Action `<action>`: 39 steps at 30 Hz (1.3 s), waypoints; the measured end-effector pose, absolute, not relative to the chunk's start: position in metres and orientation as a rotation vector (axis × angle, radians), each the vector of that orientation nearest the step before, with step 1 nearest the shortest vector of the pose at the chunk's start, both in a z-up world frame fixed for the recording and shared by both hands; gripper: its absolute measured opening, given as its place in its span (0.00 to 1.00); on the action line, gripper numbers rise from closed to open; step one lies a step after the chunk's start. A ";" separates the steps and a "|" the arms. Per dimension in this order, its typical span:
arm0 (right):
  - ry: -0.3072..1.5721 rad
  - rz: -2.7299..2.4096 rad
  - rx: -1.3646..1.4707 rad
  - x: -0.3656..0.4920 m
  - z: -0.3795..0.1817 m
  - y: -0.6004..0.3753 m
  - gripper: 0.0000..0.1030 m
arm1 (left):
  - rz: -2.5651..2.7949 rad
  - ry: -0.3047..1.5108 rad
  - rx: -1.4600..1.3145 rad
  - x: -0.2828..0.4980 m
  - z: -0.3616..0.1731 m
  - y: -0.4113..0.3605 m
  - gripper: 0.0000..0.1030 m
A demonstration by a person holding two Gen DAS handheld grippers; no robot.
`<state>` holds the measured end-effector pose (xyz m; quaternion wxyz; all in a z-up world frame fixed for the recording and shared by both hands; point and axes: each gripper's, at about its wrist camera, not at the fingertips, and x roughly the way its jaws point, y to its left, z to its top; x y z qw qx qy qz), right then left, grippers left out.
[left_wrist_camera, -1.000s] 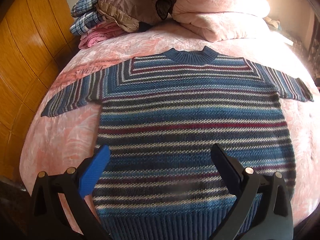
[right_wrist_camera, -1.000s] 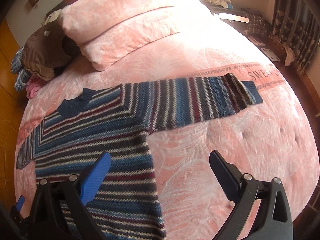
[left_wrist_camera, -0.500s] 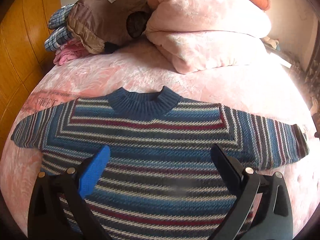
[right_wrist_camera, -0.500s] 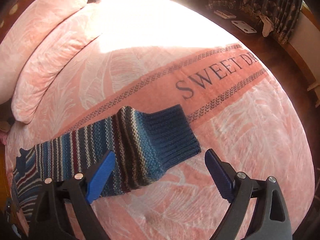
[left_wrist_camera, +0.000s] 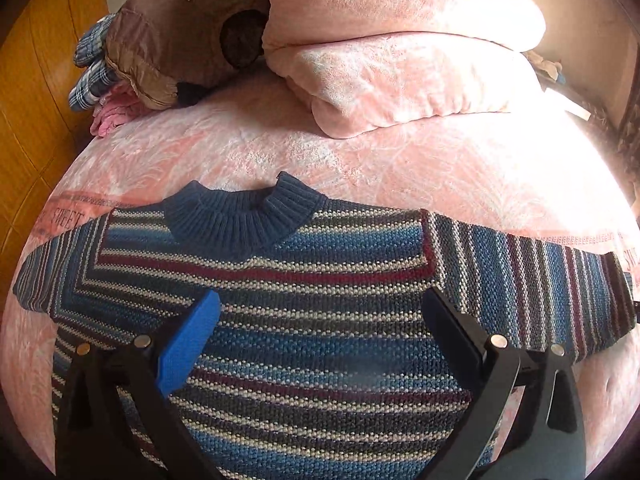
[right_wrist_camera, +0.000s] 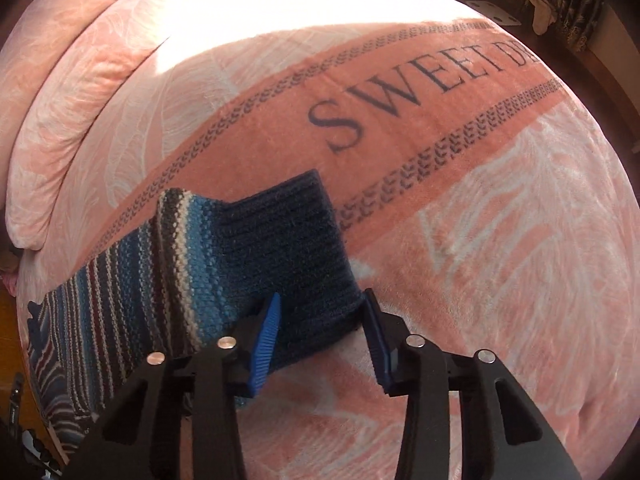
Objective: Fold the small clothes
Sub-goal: 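Move the right tool to the sweater's sleeve cuff and grasp it, then carry the held sleeve across the sweater body and release it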
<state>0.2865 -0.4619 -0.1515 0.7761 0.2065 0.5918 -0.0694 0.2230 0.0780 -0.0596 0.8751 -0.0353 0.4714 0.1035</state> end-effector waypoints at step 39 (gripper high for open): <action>1.209 0.412 0.185 0.281 -0.071 -0.081 0.14 | 0.294 1.027 -0.175 0.171 -0.066 0.237 0.97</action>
